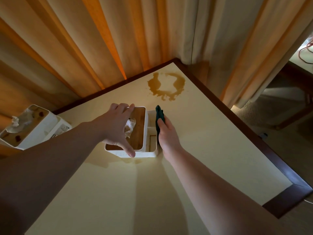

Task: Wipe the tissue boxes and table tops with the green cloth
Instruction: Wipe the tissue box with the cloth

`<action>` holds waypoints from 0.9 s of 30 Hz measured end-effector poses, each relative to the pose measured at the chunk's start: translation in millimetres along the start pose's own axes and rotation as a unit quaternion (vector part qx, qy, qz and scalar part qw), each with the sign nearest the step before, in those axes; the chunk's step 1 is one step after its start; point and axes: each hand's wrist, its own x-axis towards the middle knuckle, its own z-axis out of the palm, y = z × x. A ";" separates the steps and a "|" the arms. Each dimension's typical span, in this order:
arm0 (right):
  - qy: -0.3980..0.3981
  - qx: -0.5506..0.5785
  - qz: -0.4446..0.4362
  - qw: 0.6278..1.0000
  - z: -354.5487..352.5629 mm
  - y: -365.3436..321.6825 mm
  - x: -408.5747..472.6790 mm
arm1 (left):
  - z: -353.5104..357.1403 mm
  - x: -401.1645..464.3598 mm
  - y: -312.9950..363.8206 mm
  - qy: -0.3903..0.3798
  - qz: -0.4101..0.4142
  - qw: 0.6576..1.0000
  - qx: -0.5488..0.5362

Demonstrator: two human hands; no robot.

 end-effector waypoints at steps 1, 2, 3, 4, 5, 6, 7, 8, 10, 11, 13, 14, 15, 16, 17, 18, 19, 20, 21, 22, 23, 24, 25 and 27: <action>-0.001 0.004 0.001 1.000 -0.7 5.6 -6.5 | 0.0 0.0 -0.1 0.000 0.000 1.000 0.002; 0.000 0.010 0.000 1.000 -1.2 10.7 -14.7 | -0.2 0.0 -0.2 0.000 0.000 1.000 0.003; 0.002 0.013 0.001 1.000 -1.8 15.6 -24.2 | -0.5 -0.3 -0.2 0.001 0.000 1.000 0.006; 0.003 0.014 -0.003 1.000 -2.1 20.5 -34.9 | -0.8 -0.2 -0.4 0.001 -0.001 1.000 0.010; 0.002 0.011 -0.006 1.000 -2.4 26.5 -45.8 | -1.1 -0.3 -0.3 0.001 -0.002 1.000 0.012; 0.000 0.007 -0.010 1.000 -2.8 33.0 -56.4 | -1.2 -0.2 0.0 0.000 -0.004 1.000 0.010; -0.001 0.002 -0.013 1.000 -3.4 38.3 -66.4 | -0.9 -0.2 0.3 0.001 -0.005 1.000 0.007; -0.002 0.000 -0.016 1.000 -3.2 41.4 -75.1 | -0.6 0.0 0.5 0.001 -0.005 1.000 0.005; -0.003 0.008 -0.021 1.000 -2.5 43.3 -80.9 | 0.0 0.4 0.3 0.001 -0.004 1.000 0.005; -0.003 0.011 -0.023 1.000 -1.6 41.5 -76.7 | 0.2 0.5 -0.1 0.000 -0.003 1.000 0.005; 0.003 0.005 -0.033 0.999 0.8 32.3 -59.0 | 0.3 0.5 -0.9 -0.001 0.000 1.000 0.001; 0.008 -0.007 -0.037 0.999 2.1 25.7 -46.5 | 0.3 0.7 -1.4 -0.001 0.001 1.000 -0.001; 0.013 -0.018 -0.036 0.999 3.1 16.7 -34.4 | 0.2 0.7 -1.6 -0.001 0.002 1.000 0.000; 0.017 -0.027 -0.030 0.999 3.5 7.5 -21.6 | 0.1 0.8 -1.7 -0.002 0.003 1.000 0.002; 0.016 -0.033 -0.024 0.999 3.7 -0.5 -9.9 | 0.0 0.9 -1.6 -0.002 0.003 1.000 0.002; 0.013 -0.036 -0.019 0.999 3.8 -7.0 0.3 | 0.0 1.3 -1.5 -0.001 0.002 1.000 0.001; 0.008 -0.038 -0.013 0.999 3.5 -11.5 8.2 | -0.1 1.6 -1.5 -0.001 0.002 1.000 -0.001; 0.006 -0.039 -0.009 0.999 3.2 -13.0 13.9 | -0.2 1.8 -1.7 0.001 0.003 1.000 -0.003; 0.005 -0.039 -0.009 0.999 2.7 -13.2 14.8 | 0.0 2.0 -2.2 0.002 0.004 1.000 -0.003; 0.004 -0.040 -0.009 0.999 1.9 -11.1 12.1 | 0.4 2.0 -2.4 0.003 0.004 1.000 -0.002; 0.003 -0.043 -0.013 0.999 1.2 -6.7 7.4 | 0.8 1.8 -2.4 0.004 0.005 1.000 0.000; 0.005 -0.044 -0.018 0.999 0.1 -1.9 -0.2 | 1.2 1.6 -2.3 0.005 0.004 1.000 0.002; 0.007 -0.043 -0.023 0.999 -1.0 3.6 -9.8 | 1.4 1.2 -2.0 0.006 0.002 1.000 0.003; 0.010 -0.042 -0.028 0.999 -2.8 19.5 -30.3 | 1.3 0.7 -1.8 0.005 0.001 1.000 0.001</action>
